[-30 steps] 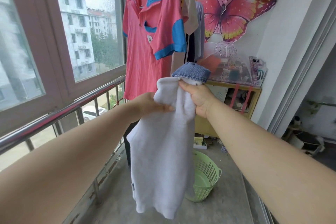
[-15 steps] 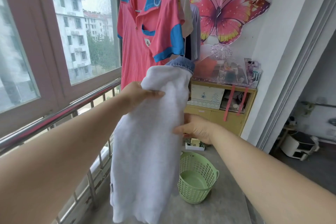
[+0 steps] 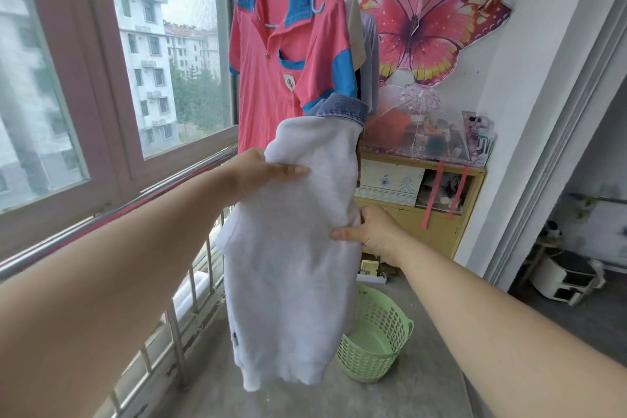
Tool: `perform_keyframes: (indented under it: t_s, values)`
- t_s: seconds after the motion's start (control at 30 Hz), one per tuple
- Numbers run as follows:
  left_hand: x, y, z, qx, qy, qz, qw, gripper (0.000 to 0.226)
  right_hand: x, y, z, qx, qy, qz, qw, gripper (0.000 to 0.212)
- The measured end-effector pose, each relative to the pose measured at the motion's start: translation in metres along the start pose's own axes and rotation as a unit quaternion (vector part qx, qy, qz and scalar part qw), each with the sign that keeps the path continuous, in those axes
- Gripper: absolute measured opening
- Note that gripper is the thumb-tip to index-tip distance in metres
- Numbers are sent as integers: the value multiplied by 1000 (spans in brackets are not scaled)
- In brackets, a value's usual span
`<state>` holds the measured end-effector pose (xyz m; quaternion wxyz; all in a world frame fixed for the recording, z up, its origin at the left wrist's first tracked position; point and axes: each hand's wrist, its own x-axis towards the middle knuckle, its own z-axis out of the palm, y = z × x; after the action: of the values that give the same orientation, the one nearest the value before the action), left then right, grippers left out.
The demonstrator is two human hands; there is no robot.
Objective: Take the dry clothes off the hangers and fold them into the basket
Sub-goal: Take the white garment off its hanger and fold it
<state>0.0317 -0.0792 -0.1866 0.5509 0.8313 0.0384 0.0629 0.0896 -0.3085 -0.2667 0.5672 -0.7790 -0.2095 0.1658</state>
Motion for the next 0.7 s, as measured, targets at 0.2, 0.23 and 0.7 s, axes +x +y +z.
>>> perform_keyframes:
  t_s: [0.2, 0.23, 0.7]
  values:
    - [-8, 33, -7, -38, -25, -7, 999, 81, 2, 13, -9, 351, -75, 51, 932, 78]
    - [-10, 38, -7, -38, -20, -12, 999, 80, 3, 12, -7, 375, -61, 67, 923, 70]
    - [-2, 30, -17, -68, 77, -105, 989, 86, -12, 13, 30, 339, -99, 135, 926, 66]
